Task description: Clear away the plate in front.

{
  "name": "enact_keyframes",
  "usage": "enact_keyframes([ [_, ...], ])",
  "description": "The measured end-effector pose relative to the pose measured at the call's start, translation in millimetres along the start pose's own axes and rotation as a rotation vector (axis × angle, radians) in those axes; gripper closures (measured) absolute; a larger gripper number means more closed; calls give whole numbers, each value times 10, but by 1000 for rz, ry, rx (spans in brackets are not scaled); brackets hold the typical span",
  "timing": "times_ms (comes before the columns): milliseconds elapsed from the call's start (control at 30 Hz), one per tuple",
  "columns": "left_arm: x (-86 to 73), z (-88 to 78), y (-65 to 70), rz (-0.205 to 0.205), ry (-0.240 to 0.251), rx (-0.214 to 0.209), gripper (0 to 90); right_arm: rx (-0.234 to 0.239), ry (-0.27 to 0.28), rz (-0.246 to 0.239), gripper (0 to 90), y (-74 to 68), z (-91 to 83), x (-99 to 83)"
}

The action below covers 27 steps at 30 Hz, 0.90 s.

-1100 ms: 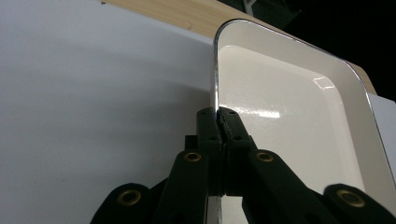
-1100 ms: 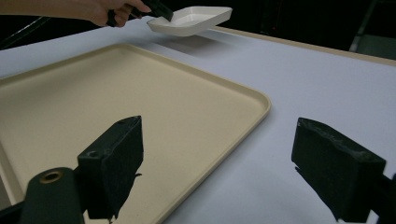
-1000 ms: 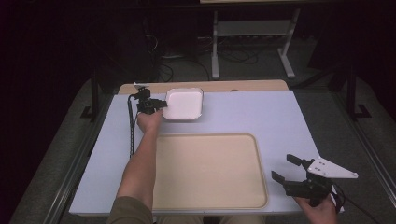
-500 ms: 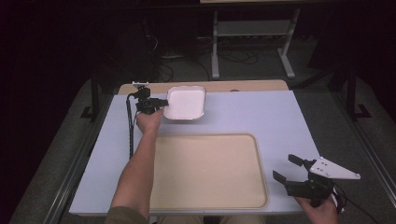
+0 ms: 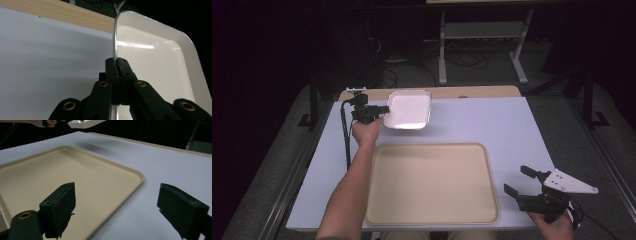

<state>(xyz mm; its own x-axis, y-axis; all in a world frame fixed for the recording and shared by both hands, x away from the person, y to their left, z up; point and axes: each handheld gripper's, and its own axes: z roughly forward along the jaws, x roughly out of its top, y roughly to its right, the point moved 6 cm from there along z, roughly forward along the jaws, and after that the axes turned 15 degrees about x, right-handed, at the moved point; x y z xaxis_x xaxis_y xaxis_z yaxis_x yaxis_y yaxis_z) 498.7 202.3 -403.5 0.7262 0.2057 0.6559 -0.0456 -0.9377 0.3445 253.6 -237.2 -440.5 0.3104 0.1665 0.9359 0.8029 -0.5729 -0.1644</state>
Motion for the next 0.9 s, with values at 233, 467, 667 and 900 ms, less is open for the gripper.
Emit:
enact_keyframes([
  [233,0,-146,58,9,16,-24,887,-11,5,-7,137,-12,-18,9],
  [467,-51,-242,85,16,20,-44,887,-22,0,-20,135,-20,-22,11],
  [667,-56,-322,110,32,35,-55,887,-22,-9,-20,135,-24,-8,6],
  [900,-149,-443,118,39,36,-77,888,-23,-9,-21,134,-30,-12,8],
])
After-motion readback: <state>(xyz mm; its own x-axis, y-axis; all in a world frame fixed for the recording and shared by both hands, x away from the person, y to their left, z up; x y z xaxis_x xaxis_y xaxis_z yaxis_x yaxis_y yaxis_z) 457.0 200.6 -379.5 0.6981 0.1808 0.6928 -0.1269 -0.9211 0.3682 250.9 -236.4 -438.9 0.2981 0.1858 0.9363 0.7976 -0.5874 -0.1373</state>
